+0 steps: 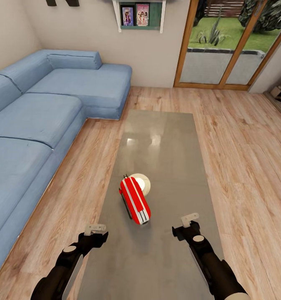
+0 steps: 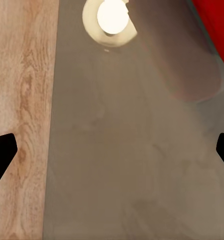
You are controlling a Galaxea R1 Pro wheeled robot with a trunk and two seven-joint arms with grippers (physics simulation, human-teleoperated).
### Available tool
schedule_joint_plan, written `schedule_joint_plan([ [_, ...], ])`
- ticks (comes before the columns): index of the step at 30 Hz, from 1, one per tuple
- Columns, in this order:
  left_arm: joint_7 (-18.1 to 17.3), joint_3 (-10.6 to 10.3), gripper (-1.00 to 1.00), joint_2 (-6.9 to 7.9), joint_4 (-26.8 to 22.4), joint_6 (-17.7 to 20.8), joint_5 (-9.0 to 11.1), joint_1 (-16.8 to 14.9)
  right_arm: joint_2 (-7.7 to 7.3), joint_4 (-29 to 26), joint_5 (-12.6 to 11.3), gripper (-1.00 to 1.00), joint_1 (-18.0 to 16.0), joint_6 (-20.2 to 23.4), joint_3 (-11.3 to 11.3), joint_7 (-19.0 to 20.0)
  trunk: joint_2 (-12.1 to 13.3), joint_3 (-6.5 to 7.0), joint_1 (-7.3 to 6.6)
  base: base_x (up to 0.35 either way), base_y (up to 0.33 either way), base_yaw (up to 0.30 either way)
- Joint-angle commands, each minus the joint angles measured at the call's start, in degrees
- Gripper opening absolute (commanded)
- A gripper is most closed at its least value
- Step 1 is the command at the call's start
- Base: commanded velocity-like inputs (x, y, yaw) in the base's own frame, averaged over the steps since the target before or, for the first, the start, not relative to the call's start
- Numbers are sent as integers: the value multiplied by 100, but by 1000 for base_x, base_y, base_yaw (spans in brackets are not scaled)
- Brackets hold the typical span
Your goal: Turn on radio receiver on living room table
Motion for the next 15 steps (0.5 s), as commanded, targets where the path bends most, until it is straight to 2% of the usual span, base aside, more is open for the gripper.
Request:
schedule_joint_plan([
  [1, -2, 0, 100, 0, -1, 0, 0, 0, 0, -1, 1, 100, 0, -3, 0, 0, 0, -4, 0, 0, 0, 0],
  [11, 0, 0, 100, 0, -1, 0, -4, 0, 19, -194, 41, 100, 0, 65, 5, 1, 0, -13, 0, 0, 0, 0],
  [15, -4, 0, 100, 0, -1, -6, -3, 0, 48, -309, 65, 100, 0, 330, 18, -4, 0, -13, 0, 0, 0, 0],
])
